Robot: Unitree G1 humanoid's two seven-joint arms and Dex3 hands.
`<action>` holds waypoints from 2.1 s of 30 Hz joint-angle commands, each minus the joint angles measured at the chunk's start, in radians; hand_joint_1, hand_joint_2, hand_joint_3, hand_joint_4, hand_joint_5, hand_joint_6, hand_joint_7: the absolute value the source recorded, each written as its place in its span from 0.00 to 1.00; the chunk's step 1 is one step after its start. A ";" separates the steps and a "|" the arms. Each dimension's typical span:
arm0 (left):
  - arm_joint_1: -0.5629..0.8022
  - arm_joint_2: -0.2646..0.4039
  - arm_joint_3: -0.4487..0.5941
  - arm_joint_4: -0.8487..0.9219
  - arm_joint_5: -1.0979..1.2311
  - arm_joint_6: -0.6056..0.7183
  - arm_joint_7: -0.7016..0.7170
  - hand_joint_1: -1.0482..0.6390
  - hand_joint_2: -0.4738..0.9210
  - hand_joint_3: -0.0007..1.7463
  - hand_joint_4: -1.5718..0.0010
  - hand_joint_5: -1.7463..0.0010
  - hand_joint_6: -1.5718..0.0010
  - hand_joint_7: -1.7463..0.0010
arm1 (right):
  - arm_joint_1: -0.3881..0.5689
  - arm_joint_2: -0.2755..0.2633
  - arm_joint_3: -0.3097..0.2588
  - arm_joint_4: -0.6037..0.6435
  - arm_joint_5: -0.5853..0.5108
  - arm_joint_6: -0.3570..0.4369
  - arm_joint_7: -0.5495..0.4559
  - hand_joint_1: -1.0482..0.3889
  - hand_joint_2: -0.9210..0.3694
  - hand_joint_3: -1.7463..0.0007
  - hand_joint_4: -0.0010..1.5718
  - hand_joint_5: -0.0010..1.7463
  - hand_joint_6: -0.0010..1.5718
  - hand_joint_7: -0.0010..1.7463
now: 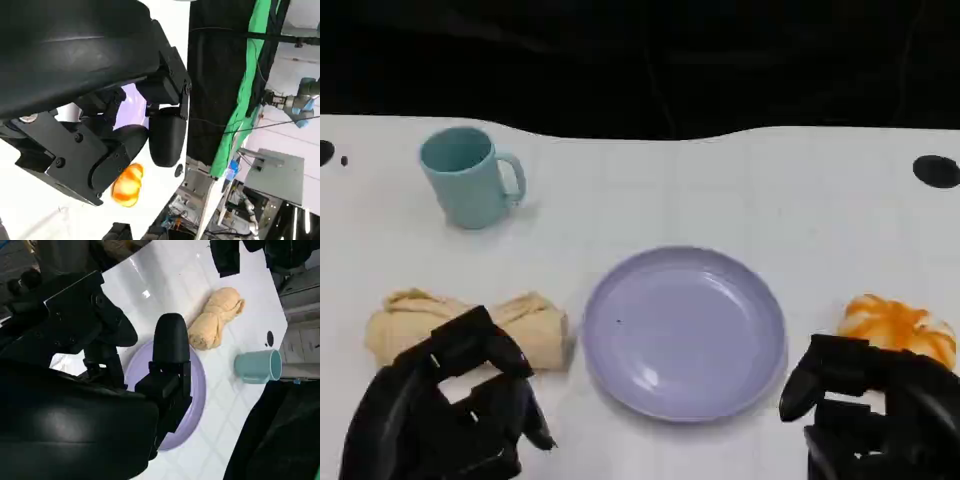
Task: Grasp the towel on the left side of the plate with the left hand and place it into the plate.
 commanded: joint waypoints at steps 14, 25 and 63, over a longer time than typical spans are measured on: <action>-0.002 0.018 0.001 0.006 0.008 -0.018 -0.011 0.56 0.67 0.76 0.46 0.02 0.50 0.11 | 0.000 -0.010 -0.001 -0.001 -0.006 -0.012 -0.001 0.76 0.28 0.31 0.42 1.00 0.41 0.85; -0.002 0.019 0.002 0.004 0.003 -0.014 -0.009 0.56 0.66 0.75 0.46 0.02 0.50 0.12 | -0.002 -0.013 0.001 -0.004 -0.007 -0.006 -0.001 0.76 0.27 0.32 0.42 1.00 0.41 0.85; -0.025 0.184 -0.047 0.018 0.597 -0.314 0.007 0.39 0.99 0.03 0.76 0.83 0.73 1.00 | -0.004 -0.013 0.022 -0.038 0.004 0.016 -0.027 0.75 0.29 0.32 0.42 1.00 0.40 0.85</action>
